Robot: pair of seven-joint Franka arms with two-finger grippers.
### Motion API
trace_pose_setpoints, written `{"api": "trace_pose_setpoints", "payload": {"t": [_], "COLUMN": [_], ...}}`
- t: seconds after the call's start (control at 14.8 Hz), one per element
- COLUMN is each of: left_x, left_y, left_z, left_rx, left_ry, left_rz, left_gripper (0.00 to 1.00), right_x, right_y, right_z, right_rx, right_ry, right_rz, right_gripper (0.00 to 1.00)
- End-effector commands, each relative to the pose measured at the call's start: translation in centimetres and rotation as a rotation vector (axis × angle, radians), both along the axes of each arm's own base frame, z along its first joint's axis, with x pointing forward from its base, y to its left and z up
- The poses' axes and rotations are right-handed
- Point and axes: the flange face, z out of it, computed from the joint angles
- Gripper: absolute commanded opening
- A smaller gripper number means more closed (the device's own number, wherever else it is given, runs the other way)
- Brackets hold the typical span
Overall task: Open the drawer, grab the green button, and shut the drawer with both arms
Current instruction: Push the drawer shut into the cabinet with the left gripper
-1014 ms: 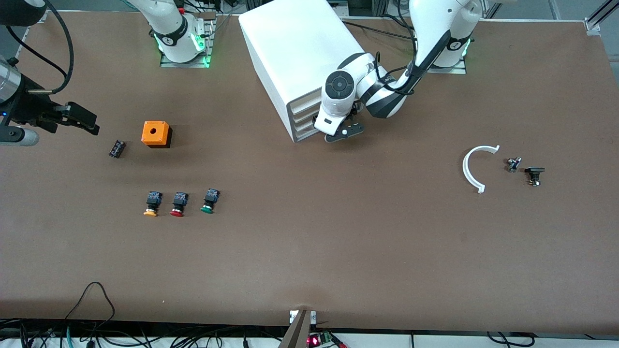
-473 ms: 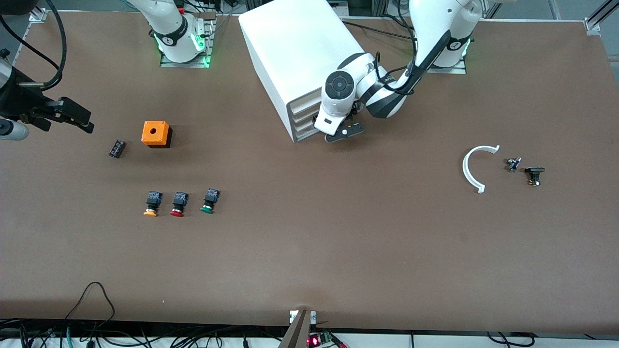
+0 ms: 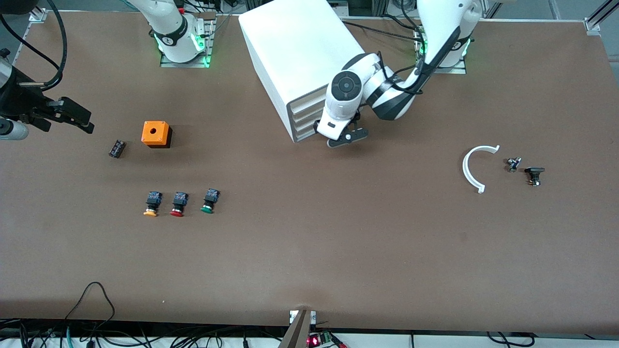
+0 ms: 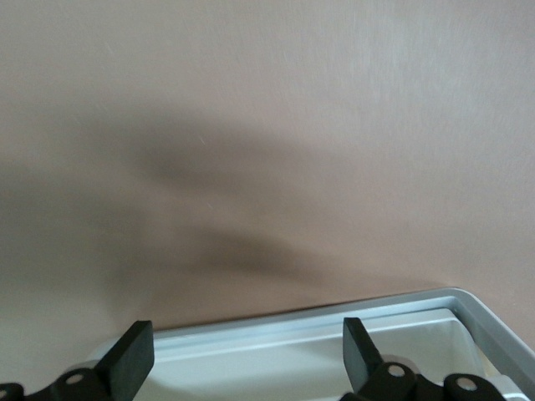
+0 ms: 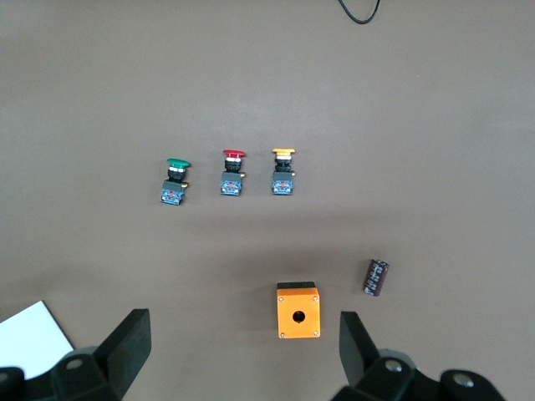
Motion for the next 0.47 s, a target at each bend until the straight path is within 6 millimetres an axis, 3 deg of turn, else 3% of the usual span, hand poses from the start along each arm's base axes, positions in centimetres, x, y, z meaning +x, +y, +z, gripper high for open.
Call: {"api": "trace_pose_setpoints", "payload": {"t": [0.0, 0.41], "left_x": [3.4, 12.0], "left_y": [3.1, 11.3], "left_z": [3.3, 8.7], "left_rx": [-0.002, -0.091], "left_ry": [0.023, -0.019], "left_rz": [-0.092, -0.269], "left_gripper": [0.99, 0.99], "right_x": [-0.1, -0.1], "right_y": [0.1, 0.1], "right_z": [0.7, 0.7], "right_rx": [-0.026, -0.028], "right_ry": [-0.016, -0.018], "right_rz": [0.018, 0.016], "right_gripper": [1.00, 1.00]}}
